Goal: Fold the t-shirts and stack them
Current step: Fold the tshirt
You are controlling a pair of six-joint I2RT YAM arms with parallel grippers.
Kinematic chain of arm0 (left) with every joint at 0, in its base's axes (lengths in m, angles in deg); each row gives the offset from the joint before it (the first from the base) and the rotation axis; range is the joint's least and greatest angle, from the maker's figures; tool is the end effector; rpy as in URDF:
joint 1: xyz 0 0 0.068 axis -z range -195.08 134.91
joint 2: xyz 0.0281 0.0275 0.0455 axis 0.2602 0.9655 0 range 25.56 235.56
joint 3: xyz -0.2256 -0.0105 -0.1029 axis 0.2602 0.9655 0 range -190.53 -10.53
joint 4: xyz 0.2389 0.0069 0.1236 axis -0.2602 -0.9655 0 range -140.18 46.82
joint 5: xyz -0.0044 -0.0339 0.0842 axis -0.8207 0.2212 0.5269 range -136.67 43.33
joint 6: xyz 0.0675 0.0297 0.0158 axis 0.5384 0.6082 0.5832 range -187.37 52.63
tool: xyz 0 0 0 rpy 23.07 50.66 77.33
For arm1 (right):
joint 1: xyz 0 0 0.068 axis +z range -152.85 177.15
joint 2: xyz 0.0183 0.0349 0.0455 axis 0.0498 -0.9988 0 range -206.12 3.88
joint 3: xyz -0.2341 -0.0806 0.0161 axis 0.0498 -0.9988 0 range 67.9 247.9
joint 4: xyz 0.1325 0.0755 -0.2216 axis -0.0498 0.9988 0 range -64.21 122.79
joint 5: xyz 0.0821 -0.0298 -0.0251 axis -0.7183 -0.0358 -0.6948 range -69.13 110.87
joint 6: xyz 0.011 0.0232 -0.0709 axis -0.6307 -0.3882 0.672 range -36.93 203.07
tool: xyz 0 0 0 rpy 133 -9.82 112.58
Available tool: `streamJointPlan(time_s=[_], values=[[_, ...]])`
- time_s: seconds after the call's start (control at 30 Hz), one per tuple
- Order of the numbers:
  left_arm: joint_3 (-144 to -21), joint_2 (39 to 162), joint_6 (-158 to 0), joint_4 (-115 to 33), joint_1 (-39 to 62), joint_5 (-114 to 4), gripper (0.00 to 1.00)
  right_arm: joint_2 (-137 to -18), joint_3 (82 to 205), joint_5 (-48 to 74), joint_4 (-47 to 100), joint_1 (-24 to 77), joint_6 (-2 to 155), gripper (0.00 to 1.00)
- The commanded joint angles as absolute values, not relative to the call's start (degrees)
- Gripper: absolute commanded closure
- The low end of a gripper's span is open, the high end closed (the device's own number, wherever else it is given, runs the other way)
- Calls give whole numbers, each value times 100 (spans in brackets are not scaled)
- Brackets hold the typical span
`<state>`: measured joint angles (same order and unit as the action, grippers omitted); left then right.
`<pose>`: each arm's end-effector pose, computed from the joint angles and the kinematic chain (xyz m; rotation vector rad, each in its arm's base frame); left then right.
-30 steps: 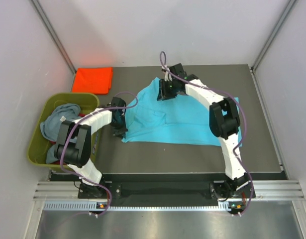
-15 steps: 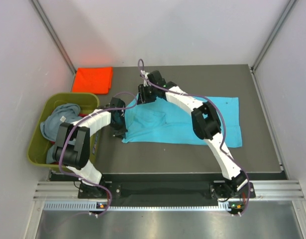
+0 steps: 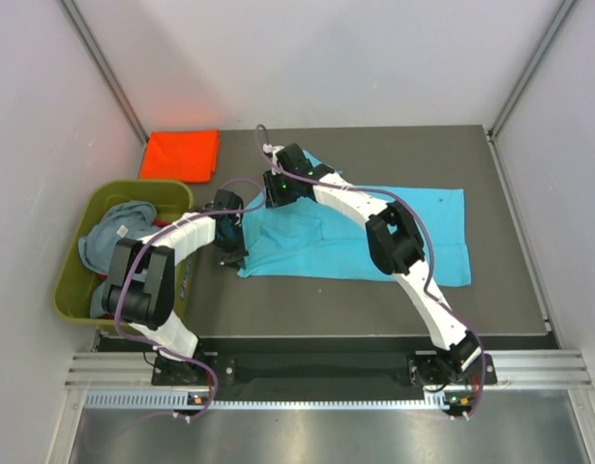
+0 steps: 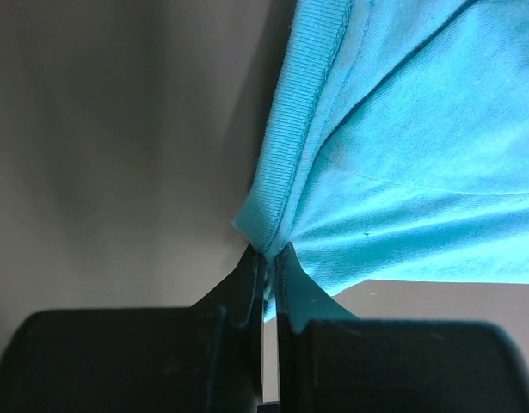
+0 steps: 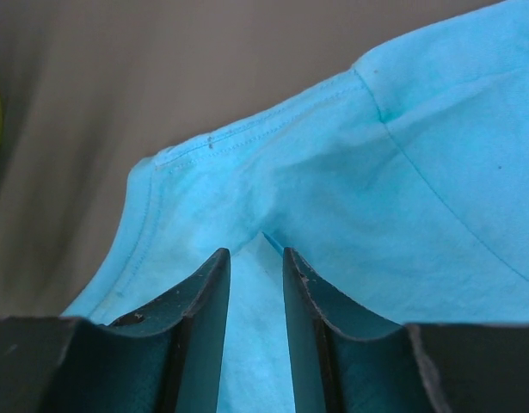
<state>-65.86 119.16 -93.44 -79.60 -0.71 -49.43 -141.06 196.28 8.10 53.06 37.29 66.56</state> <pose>0.2967 -0.0793 0.1092 -0.2863 2.8867 -0.2003 0.4288 0.3801 0.1416 -0.6120 2.3581 0.7319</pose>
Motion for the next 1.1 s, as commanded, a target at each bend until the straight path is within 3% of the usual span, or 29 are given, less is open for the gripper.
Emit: streamJointPlan(time_s=[0.0,0.73,0.83,0.93,1.07], values=[[-6608,11819,-9409,-7807,-102,-4966,99,-14131,19921,988,5374,3880,6927,69],[-6634,11855,-9392,-7816,-102,-4939,99,-14492,20167,1199,5691,4004,7226,68],[-6599,11855,-9392,-7798,-102,-4922,99,-14474,20158,1235,5699,4012,7235,73],[-6573,11864,-9365,-7816,-102,-4887,99,-14448,20167,1226,5699,4004,7235,91],[-6511,11872,-9348,-7789,-102,-4869,99,-14308,20132,1549,5717,4004,7217,96]])
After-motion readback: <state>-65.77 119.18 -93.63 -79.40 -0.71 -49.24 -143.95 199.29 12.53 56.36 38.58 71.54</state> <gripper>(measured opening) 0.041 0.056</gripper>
